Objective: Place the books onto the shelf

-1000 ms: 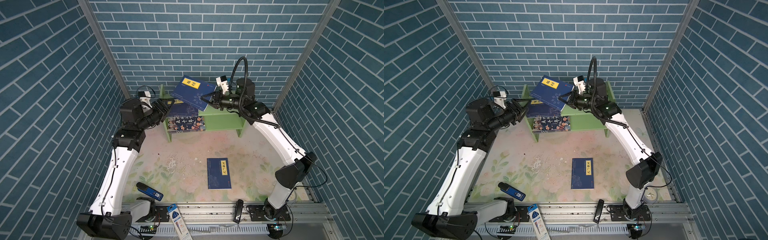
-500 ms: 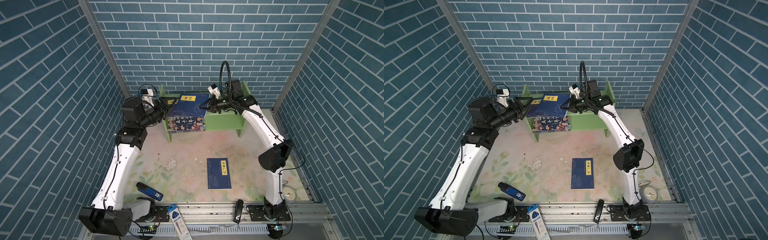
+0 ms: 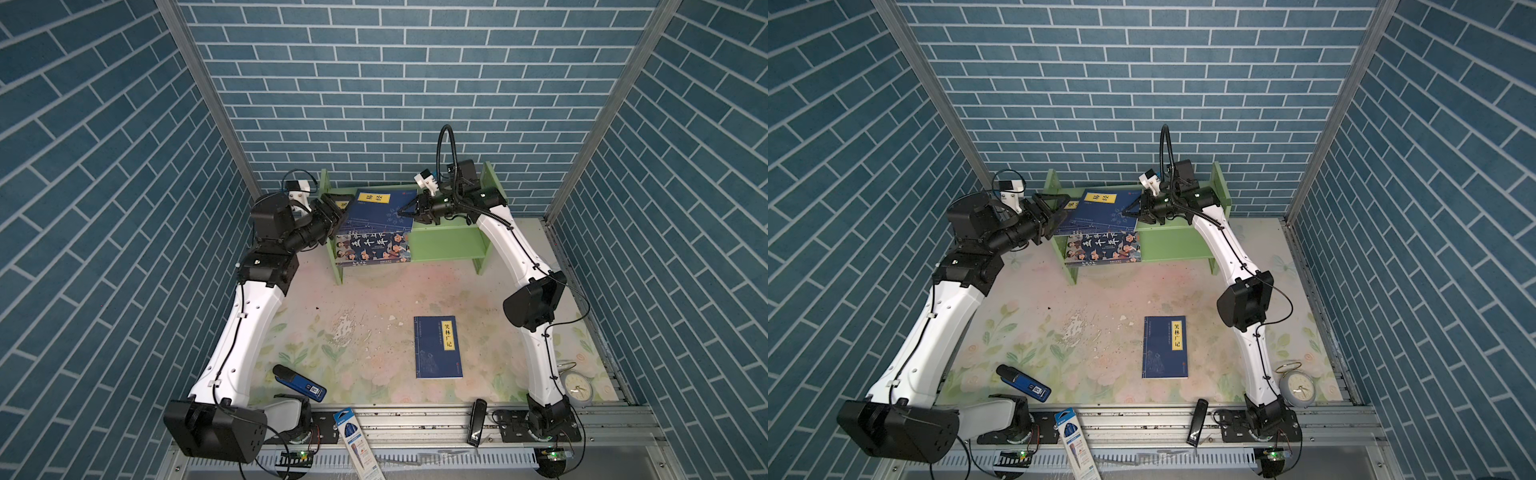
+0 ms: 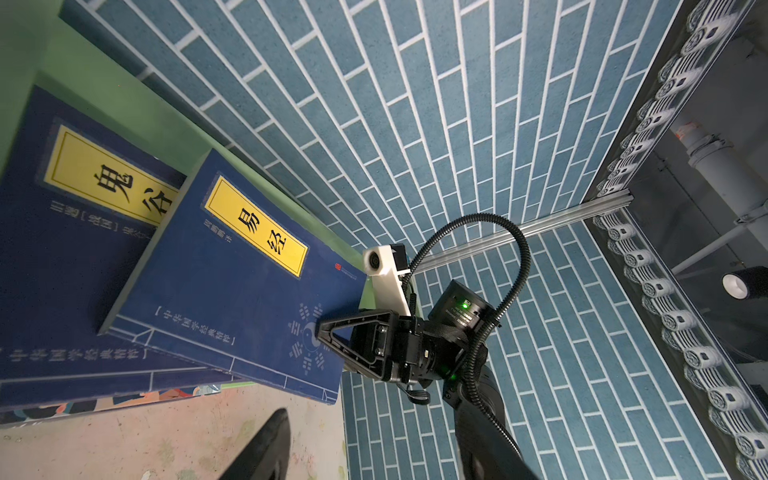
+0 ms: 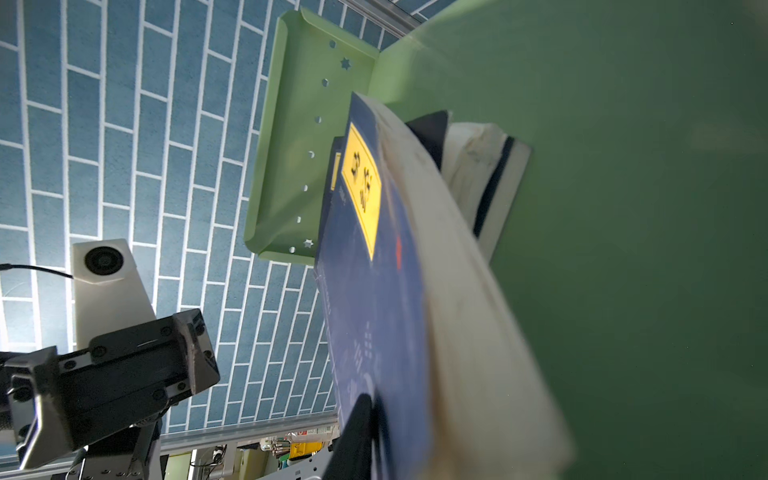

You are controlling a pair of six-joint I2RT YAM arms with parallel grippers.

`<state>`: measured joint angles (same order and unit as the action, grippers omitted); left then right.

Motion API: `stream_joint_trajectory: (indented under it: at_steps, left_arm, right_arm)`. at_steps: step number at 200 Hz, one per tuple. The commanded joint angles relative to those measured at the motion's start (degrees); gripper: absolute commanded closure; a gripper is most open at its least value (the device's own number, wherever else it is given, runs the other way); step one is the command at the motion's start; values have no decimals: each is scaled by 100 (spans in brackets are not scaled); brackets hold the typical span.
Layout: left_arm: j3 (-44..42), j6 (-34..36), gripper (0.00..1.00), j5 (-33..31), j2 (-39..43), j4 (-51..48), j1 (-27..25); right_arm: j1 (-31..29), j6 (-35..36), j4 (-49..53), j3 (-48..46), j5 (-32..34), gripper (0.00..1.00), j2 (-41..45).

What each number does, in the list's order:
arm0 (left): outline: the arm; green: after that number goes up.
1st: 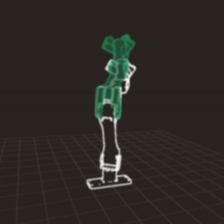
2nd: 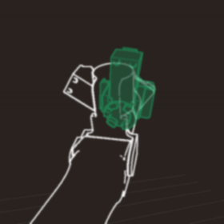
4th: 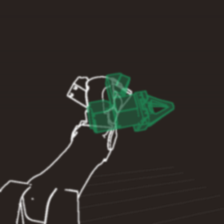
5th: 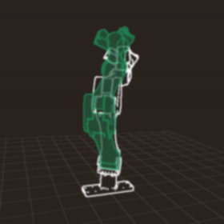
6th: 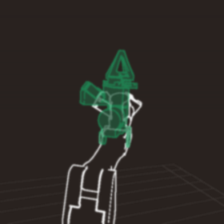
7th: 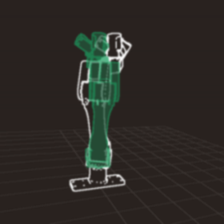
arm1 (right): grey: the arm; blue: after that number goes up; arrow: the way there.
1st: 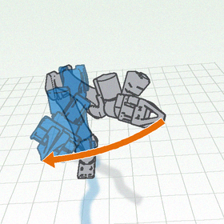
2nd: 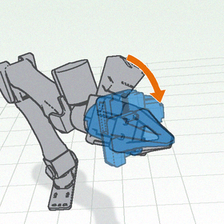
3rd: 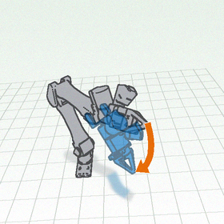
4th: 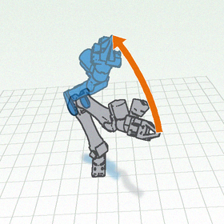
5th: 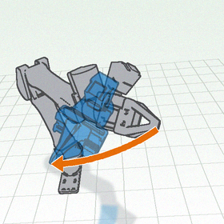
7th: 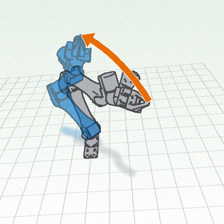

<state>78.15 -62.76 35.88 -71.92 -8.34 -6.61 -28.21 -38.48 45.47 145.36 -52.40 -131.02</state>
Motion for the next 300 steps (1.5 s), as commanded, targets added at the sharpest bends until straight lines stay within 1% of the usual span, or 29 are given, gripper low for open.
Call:
stream_joint_trajectory:
  at_steps: [1, 7, 26, 48, 95, 101, 105, 136, 164, 176, 180, 198, 237, 277, 281, 300]
  left_arm:
    - [-62, -8, 34, 62, 11, 201, 35]
    - [-71, -148, 34, 60, 19, 207, 31]
    - [-97, -192, 34, 57, 29, 230, 30]
    - [-107, -218, 34, 60, 42, 254, 33]
    - [-125, -271, 34, 77, 55, 300, 34]
    - [-125, -278, 34, 86, 56, 298, 33]
    - [-125, -288, 34, 93, 52, 302, 29]
    - [-135, -351, 34, 95, 69, 325, 28]
    - [-125, -384, 34, 104, 63, 340, 28]
    - [-125, -394, 34, 112, 71, 351, 28]
    - [-125, -395, 34, 112, 73, 355, 28]
    - [-119, -403, 34, 112, 72, 367, 28]
    - [-141, -412, 34, 130, 79, 359, 28]
    - [-140, -412, 33, 128, 77, 360, 28]
    - [-140, -412, 33, 130, 76, 360, 28]
    - [-142, -412, 33, 130, 74, 368, 28]
  right_arm:
    - [35, 183, -6, 186, -226, 73, -79]
    - [33, 183, -5, 190, -215, 71, -93]
    - [44, 175, -7, 188, -47, 62, -91]
    - [69, 81, -65, 188, 249, 57, -41]
    - [155, -6, -93, 168, 1029, 53, 197]
    - [149, 13, -74, 168, 1128, 49, 237]
    - [150, 24, -58, 161, 1184, 48, 258]
    - [158, -40, -43, 95, 1434, 48, 381]
    - [151, -132, -146, -80, 1505, 52, 498]
    - [156, -181, -232, -203, 1542, 58, 499]
    - [145, -186, -265, -250, 1558, 59, 683]
    - [141, -258, -483, -463, 1530, 67, 799]
    - [116, -432, -837, -531, 1238, 83, 708]
    - [83, -437, -964, -378, 1092, 86, 578]
    - [79, -430, -991, -362, 1069, 86, 409]
    - [70, -406, -1052, -243, 942, 86, 261]
